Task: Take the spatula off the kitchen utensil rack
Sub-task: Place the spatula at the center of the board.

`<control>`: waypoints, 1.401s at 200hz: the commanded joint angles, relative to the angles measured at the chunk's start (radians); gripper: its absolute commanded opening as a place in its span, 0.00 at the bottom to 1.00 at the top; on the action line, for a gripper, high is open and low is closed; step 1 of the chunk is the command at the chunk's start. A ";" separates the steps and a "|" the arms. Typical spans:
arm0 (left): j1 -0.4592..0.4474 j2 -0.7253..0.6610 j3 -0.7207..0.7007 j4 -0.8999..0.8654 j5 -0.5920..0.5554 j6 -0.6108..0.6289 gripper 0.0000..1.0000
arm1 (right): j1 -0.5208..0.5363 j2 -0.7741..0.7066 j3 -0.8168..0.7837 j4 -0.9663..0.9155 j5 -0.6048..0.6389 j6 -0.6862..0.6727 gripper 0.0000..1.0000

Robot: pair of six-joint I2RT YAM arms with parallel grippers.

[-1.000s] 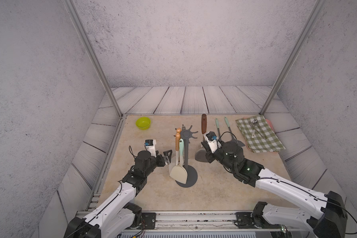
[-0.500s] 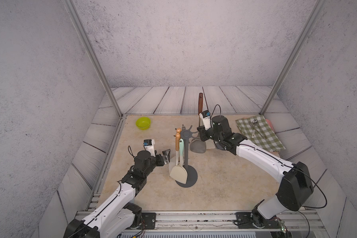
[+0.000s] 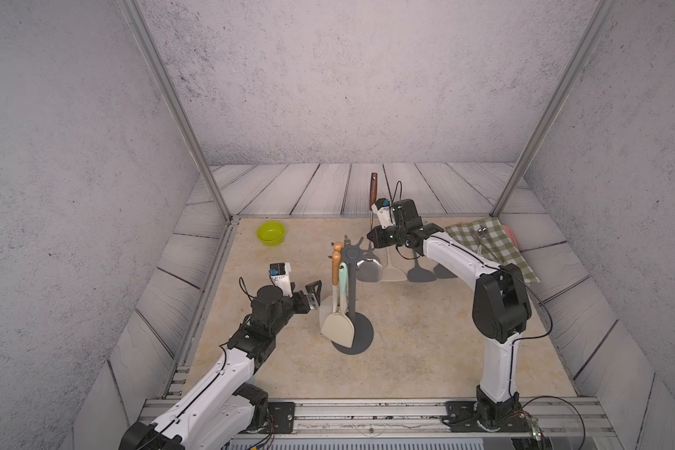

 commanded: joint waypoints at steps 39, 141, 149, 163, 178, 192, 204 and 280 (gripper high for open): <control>0.000 -0.008 -0.004 0.001 -0.011 0.014 0.99 | -0.035 0.183 0.209 -0.119 -0.175 0.051 0.00; 0.000 0.003 -0.006 0.013 -0.003 0.010 0.99 | -0.072 0.456 0.506 -0.342 -0.221 0.011 0.00; 0.000 0.006 -0.006 0.014 -0.003 0.009 0.99 | -0.074 0.471 0.520 -0.355 -0.218 0.007 0.00; 0.000 0.006 -0.006 0.016 -0.002 0.007 0.99 | -0.074 0.488 0.534 -0.369 -0.208 0.000 0.00; 0.000 0.010 -0.006 0.016 0.000 0.007 0.99 | -0.073 0.499 0.543 -0.384 -0.182 -0.007 0.00; 0.000 0.012 -0.006 0.018 0.001 0.006 0.99 | -0.075 0.504 0.537 -0.386 -0.160 -0.005 0.00; 0.000 0.013 -0.007 0.019 0.003 0.005 0.99 | -0.076 0.507 0.529 -0.381 -0.151 0.004 0.00; 0.000 0.020 -0.006 0.025 0.003 0.005 0.99 | -0.075 0.479 0.406 -0.276 -0.136 0.118 0.00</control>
